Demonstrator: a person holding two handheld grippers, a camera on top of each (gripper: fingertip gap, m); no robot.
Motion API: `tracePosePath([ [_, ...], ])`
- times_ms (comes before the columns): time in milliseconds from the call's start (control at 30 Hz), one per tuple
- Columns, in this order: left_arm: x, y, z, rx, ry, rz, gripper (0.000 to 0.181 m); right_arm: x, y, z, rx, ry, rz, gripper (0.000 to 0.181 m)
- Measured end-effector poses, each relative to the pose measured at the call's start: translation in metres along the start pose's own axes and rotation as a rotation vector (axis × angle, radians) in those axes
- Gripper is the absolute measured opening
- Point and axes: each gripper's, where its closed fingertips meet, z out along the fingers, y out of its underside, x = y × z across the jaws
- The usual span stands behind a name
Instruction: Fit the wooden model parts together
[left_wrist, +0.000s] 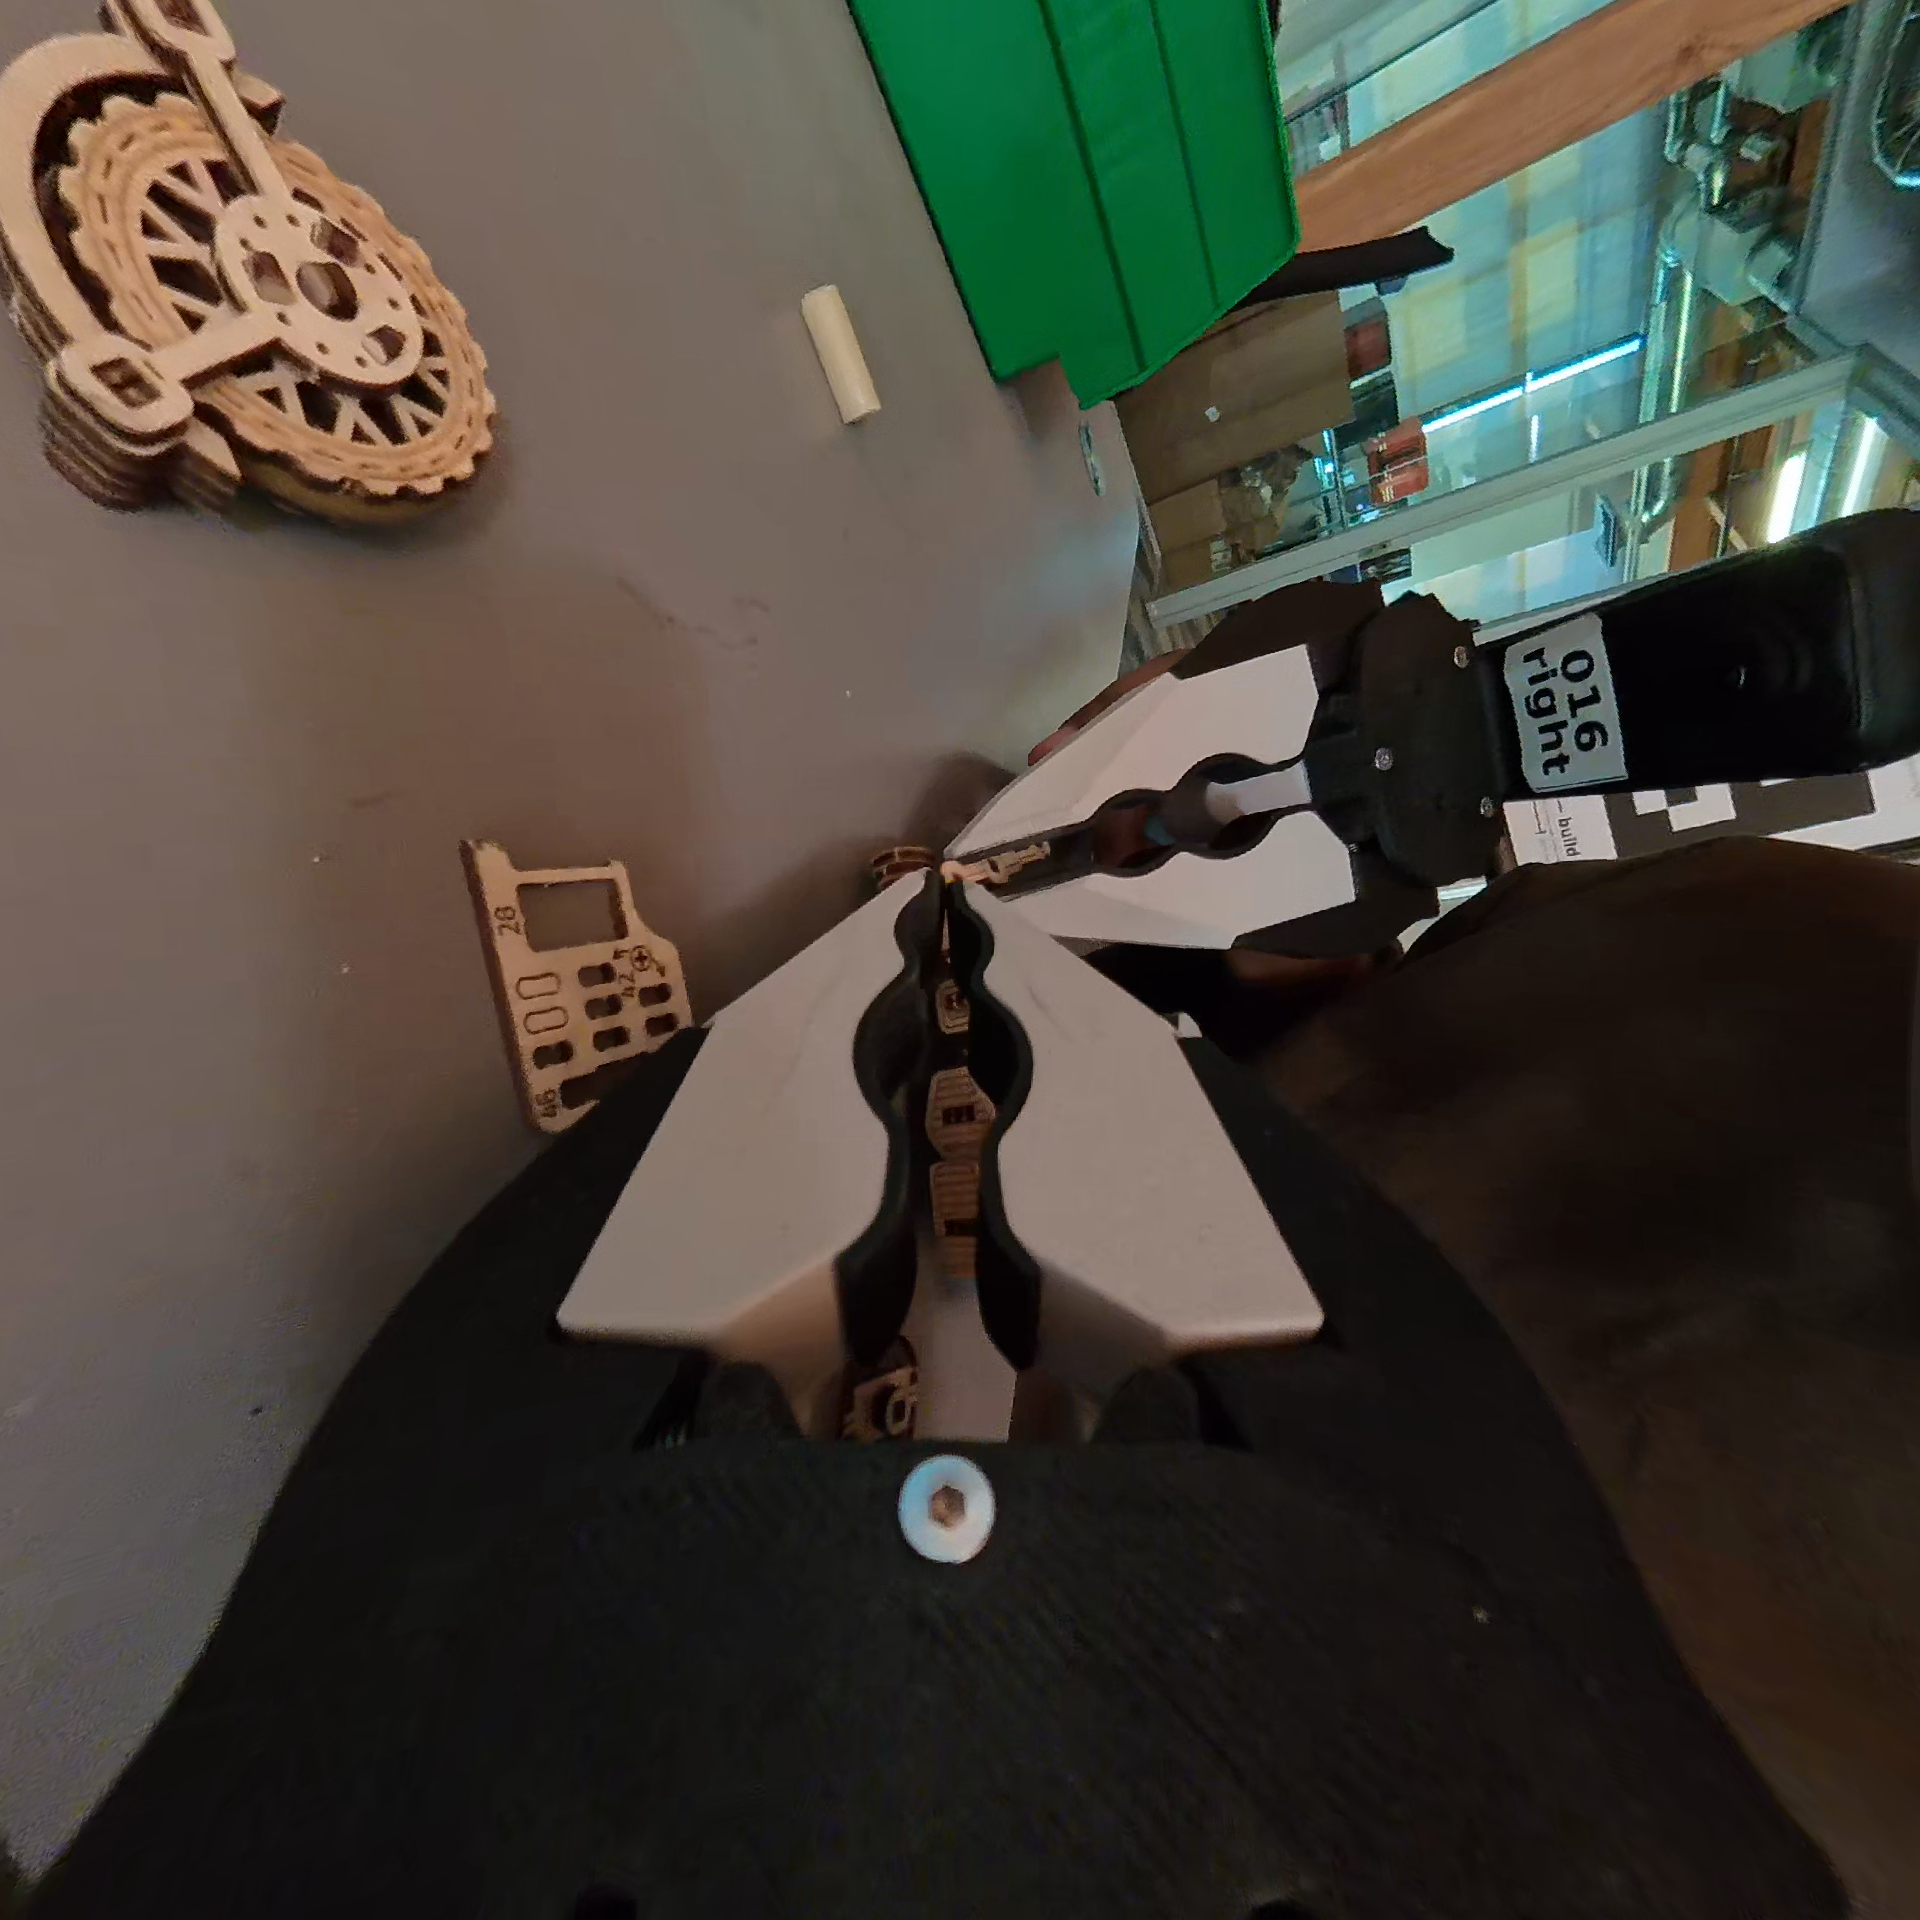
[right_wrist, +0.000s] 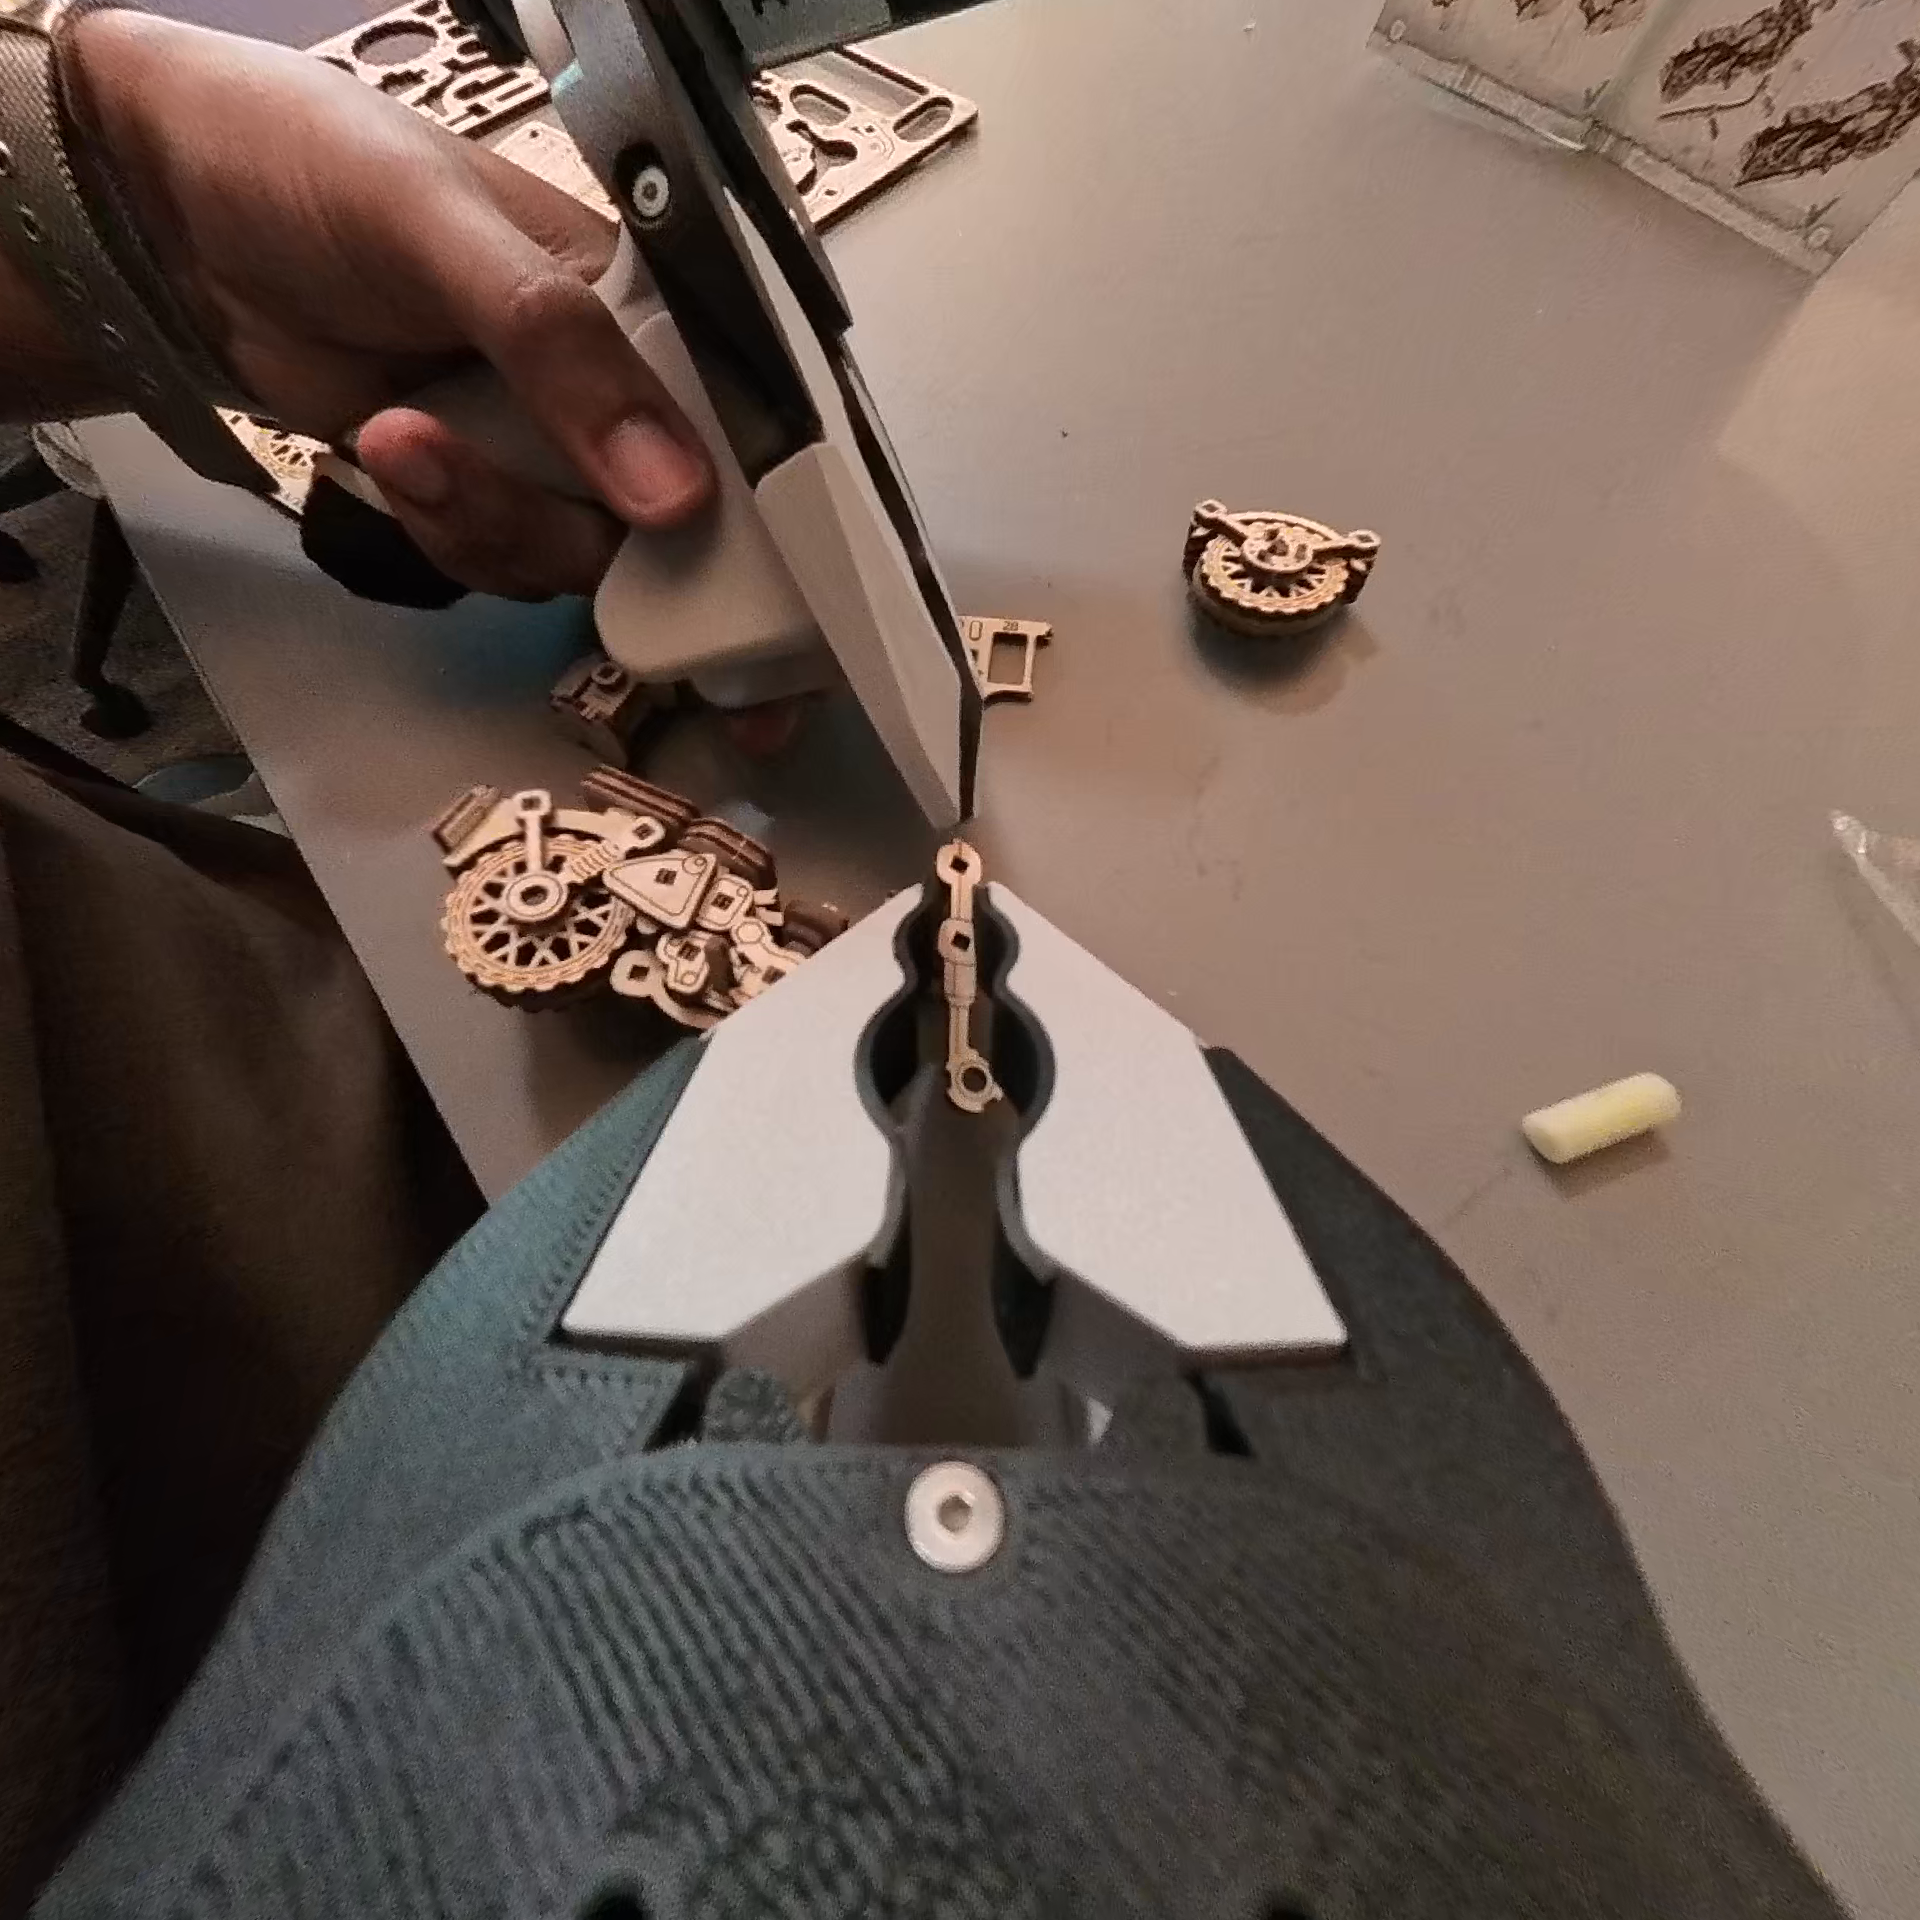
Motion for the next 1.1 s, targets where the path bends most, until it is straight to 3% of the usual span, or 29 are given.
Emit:
tracePosePath([
  [833, -0.0028, 0.0053, 0.0033, -0.03, -0.041, 0.051, 0.0, -0.0035, -0.0008, -0.003, 0.032, -0.067, 0.049, 0.007],
  [1100, 0.0041, -0.0009, 0.0001, 0.014, 0.03, 0.001, 0.004, -0.0036, -0.0006, -0.0033, 0.03, -0.061, 0.038, 0.007],
])
